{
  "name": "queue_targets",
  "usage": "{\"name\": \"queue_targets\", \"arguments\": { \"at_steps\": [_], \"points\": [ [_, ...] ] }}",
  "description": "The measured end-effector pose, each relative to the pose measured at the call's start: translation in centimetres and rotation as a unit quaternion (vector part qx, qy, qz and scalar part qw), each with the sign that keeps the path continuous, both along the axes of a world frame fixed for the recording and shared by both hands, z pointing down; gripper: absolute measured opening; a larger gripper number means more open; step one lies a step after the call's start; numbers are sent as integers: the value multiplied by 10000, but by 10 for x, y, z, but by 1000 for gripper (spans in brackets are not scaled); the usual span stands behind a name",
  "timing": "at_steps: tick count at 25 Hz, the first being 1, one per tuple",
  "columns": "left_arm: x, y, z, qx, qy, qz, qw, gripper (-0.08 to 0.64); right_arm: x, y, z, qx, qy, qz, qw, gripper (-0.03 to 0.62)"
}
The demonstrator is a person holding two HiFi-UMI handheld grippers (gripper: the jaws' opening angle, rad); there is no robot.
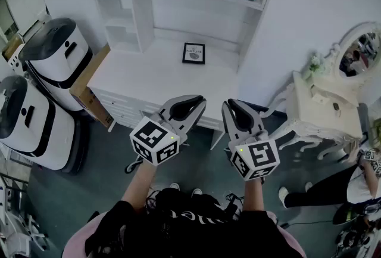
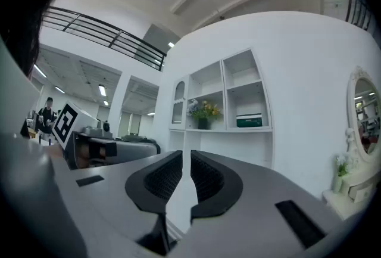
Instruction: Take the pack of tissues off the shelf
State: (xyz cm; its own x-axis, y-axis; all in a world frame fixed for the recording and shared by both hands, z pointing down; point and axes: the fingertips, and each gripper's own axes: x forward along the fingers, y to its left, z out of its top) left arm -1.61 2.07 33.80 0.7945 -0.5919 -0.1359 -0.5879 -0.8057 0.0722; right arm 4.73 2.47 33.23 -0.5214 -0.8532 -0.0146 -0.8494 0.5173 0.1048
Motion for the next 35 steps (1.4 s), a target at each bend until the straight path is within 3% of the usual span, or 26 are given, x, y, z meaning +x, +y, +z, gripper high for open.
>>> {"name": "queue_targets", "arguments": {
  "at_steps": [20, 35],
  "points": [
    [-46, -15, 19, -162, 45, 395, 9991, 37, -34, -19, 23, -218, -147, 638, 9976, 74],
    [-40, -66, 22, -211, 84, 474, 9986, 37, -20, -71, 26, -254, -140, 787, 9965, 74]
  ]
}}
